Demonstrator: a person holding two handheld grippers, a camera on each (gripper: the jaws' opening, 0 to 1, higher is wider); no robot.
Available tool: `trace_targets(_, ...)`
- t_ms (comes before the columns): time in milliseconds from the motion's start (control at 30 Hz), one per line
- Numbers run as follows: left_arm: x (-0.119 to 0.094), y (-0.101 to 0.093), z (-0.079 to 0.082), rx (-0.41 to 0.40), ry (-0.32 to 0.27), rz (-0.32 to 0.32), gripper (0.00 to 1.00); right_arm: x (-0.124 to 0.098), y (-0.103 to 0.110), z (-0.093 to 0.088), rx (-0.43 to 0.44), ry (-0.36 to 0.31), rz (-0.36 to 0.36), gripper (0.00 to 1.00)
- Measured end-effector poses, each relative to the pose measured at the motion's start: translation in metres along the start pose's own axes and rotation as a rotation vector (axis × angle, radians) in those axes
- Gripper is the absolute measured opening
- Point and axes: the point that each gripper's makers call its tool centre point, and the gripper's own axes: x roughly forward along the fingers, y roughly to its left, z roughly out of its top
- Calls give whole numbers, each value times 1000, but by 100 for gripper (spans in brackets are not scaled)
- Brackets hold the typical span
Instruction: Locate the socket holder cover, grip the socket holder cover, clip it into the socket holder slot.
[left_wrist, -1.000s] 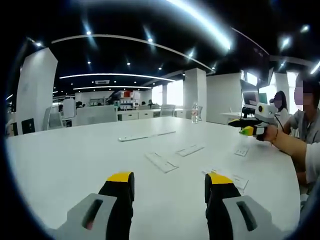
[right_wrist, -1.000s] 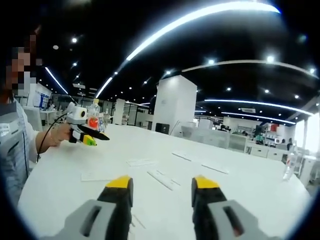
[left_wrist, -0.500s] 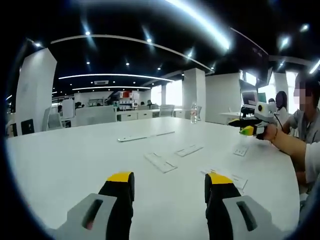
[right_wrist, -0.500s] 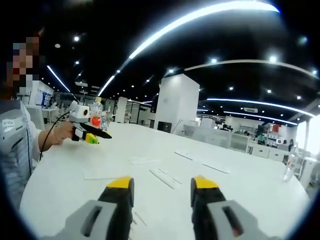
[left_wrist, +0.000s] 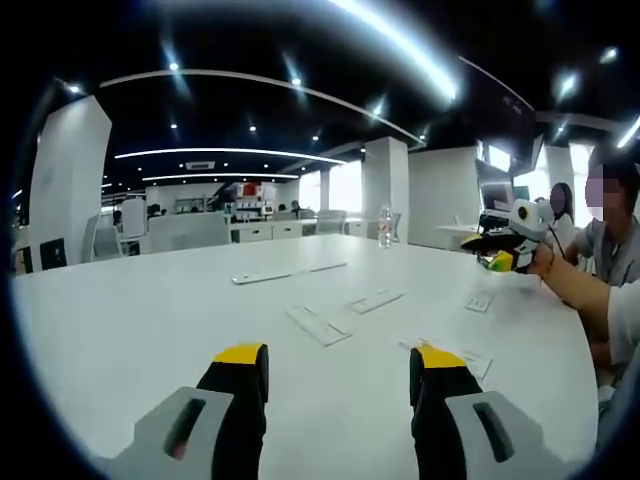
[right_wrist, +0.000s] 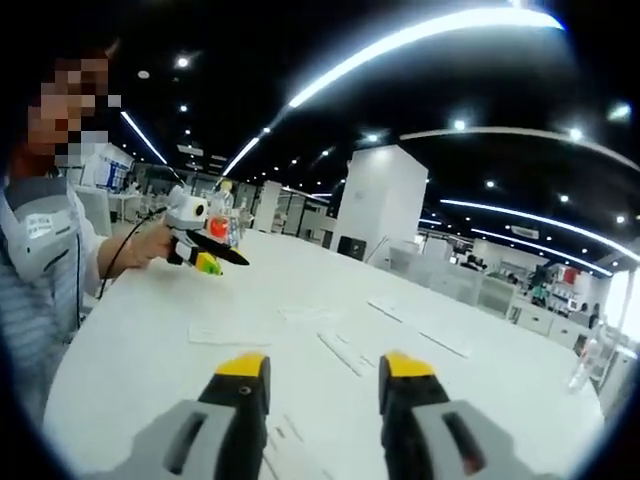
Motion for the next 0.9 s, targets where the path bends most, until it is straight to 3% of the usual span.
trace_targets(333, 0, 0, -1, 9, 6, 2, 57, 1, -1, -4, -27, 87, 73, 49)
trace_targets(500, 0, -1, -2, 9, 10, -3, 57, 1, 7, -18, -51, 220, 154, 55)
trace_targets(633, -1, -2, -1, 13, 7, -2, 57, 0, 14, -23, -89, 294, 217, 52)
trace_targets(767, -1, -2, -1, 15, 7, -2, 57, -4, 13, -39, -126, 470, 289, 52)
trace_targets(900, -1, -4, -2, 15, 10, -8, 57, -8, 14, -44, -152, 583, 349, 49)
